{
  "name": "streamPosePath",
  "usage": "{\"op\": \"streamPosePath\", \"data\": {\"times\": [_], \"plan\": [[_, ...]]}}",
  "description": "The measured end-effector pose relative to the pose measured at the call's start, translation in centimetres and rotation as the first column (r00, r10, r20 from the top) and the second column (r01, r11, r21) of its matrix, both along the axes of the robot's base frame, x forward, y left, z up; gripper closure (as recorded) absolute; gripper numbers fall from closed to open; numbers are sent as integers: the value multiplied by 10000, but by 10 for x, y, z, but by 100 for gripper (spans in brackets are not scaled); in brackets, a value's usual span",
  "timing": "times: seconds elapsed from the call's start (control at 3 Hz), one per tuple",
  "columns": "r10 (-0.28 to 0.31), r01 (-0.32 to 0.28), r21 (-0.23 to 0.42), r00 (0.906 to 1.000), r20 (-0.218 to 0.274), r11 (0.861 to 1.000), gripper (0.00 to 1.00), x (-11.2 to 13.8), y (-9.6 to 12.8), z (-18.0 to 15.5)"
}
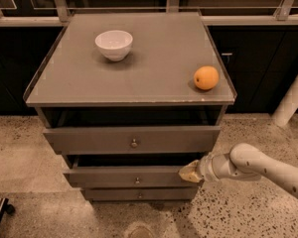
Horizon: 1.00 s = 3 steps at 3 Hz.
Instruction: Close middle drawer
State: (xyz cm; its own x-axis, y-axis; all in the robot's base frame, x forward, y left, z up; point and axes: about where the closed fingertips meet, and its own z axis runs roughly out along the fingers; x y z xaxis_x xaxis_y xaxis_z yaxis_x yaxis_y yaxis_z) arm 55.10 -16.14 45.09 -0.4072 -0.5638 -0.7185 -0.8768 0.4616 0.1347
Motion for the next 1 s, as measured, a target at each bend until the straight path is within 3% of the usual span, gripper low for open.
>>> {"op": "streamPosePath", "data": {"times": [0.33,0.67,1.0], "plan": [[-637,637,-146,9980,9,9979,100,-18,-8,-7],[-1534,1537,-377,9881,116,9874,100,-37,-18,-20],[-2048,2059,-565,9785,234,9769,100,-44,-23,-30]]}}
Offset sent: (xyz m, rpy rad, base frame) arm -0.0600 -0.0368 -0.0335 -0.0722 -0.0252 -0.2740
